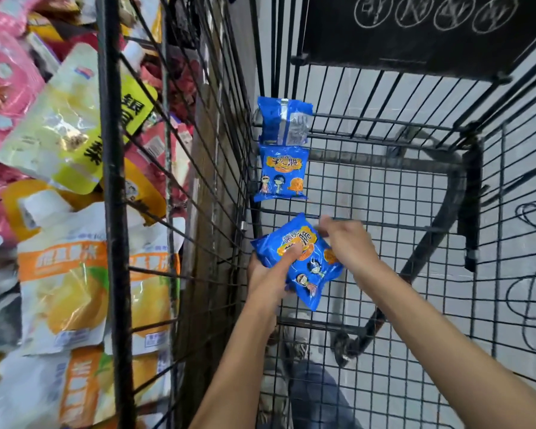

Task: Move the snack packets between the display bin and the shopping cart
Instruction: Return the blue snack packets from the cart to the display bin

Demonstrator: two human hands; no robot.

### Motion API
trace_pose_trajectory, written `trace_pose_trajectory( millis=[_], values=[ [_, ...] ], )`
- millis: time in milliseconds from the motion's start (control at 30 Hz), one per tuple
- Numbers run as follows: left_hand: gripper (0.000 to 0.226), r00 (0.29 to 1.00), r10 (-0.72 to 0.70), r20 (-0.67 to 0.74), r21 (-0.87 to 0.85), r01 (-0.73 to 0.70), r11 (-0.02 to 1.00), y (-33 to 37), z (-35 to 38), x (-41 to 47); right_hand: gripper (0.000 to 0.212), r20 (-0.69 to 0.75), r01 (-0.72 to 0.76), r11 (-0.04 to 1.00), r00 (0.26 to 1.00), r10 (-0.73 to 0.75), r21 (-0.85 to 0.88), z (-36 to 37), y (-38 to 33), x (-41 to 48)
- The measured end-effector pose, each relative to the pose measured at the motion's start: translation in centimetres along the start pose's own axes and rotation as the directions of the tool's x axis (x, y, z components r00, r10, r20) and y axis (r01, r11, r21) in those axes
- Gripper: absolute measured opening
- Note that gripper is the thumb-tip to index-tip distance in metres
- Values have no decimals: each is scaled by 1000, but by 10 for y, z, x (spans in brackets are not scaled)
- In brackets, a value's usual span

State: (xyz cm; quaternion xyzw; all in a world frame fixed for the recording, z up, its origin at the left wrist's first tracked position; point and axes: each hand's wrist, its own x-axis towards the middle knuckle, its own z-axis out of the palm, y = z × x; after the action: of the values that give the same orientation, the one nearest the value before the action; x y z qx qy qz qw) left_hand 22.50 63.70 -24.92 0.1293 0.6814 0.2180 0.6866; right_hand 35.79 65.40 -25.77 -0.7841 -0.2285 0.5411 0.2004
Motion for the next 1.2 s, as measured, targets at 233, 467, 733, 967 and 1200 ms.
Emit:
trace_pose_trajectory(
  millis=[233, 467, 733, 967, 1200],
  values=[
    [58, 990, -26, -137, -90, 14, 996, -8, -6, 6, 59, -166, 58, 996, 984, -69, -67, 49, -61, 80],
    [41, 982, -75, -175, -78, 62, 995, -22, -12, 9, 51, -256, 50, 999, 965, -50, -8, 58, -57, 89],
    [35, 988, -69, -136, -83, 58, 995, -22, -9, 13, 7, 241, 57, 974, 964, -111, 221, -32, -14, 11],
    [72, 993, -17, 120, -30, 20, 999, -15, -3, 12, 17, 485, -125, 972, 874, 13, 199, -19, 6, -4],
    [57, 996, -20, 91, -149, 33, 988, -6, -6, 19, 50, 362, -112, 993, 928, 90, 41, -9, -24, 15]
  ],
)
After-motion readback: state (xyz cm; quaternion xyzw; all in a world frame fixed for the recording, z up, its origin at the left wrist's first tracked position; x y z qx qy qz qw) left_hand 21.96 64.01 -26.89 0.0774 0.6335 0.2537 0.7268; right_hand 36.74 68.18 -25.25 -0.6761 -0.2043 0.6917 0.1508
